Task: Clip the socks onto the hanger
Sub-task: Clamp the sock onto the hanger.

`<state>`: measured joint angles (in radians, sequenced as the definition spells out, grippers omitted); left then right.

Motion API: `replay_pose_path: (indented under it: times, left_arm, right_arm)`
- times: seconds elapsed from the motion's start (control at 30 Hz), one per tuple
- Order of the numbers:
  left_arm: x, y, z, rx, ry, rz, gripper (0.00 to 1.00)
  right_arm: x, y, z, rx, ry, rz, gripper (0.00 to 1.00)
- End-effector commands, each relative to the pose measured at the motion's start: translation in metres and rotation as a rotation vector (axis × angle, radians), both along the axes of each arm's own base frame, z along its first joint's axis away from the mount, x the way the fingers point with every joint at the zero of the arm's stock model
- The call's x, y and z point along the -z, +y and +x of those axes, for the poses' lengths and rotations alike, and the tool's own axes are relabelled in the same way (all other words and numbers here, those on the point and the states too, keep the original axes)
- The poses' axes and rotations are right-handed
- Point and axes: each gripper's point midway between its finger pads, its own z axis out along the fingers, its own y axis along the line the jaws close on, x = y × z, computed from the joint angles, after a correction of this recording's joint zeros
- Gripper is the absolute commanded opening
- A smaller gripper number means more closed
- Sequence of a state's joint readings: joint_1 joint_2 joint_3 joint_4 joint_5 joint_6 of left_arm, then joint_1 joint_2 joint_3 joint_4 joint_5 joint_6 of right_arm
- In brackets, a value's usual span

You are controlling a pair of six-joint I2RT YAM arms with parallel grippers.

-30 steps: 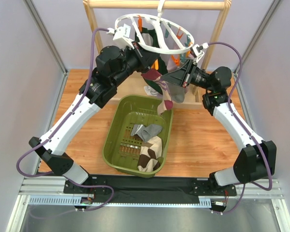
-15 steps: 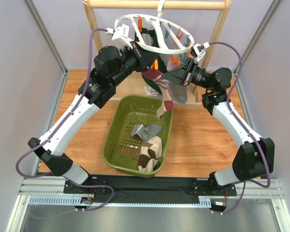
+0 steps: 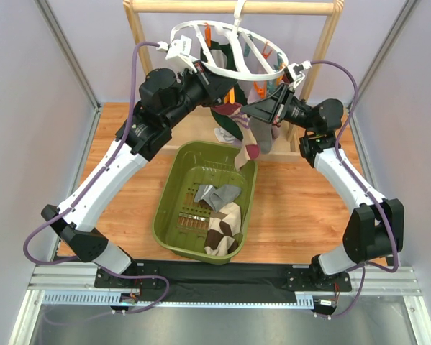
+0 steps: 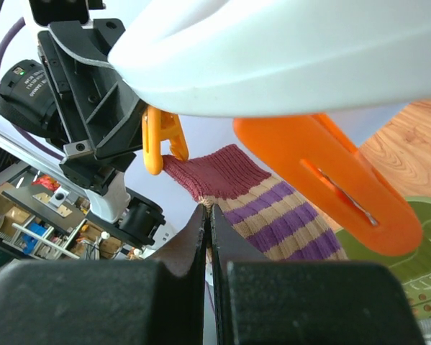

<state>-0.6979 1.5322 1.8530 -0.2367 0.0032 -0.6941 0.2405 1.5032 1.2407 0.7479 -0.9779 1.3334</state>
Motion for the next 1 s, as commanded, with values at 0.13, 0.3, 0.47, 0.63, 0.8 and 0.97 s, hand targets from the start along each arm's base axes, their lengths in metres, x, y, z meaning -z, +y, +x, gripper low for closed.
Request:
replay_pose_path:
  times: [0.13, 0.3, 0.47, 0.63, 0.8, 0.97]
  left_arm:
    - [-0.023, 0.002, -0.018, 0.05, -0.044, -0.05, 0.0]
    - [-0.024, 0.001, -0.019, 0.058, -0.045, -0.051, 0.0]
    - [-0.023, 0.0, -0.02, 0.061, -0.046, -0.049, 0.0]
    - [-0.022, 0.001, -0.018, 0.055, -0.05, -0.053, 0.0]
    - [-0.021, 0.001, -0.018, 0.058, -0.05, -0.064, 0.0]
    - [-0.022, 0.0, -0.019, 0.065, -0.053, -0.065, 0.0]
  right_arm:
    - [-0.035, -0.005, -0.019, -0.021, -0.075, 0.048, 0.0]
    - [-0.038, -0.005, -0.02, -0.026, -0.07, 0.056, 0.0]
    - [-0.045, -0.004, -0.017, -0.033, -0.065, 0.08, 0.0]
    - [-0.052, -0.005, -0.017, -0.059, -0.029, 0.126, 0.0]
    - [-0.053, -0.005, -0.015, -0.061, -0.017, 0.135, 0.0]
    - [-0.054, -0.006, -0.017, -0.063, -0.022, 0.137, 0.0]
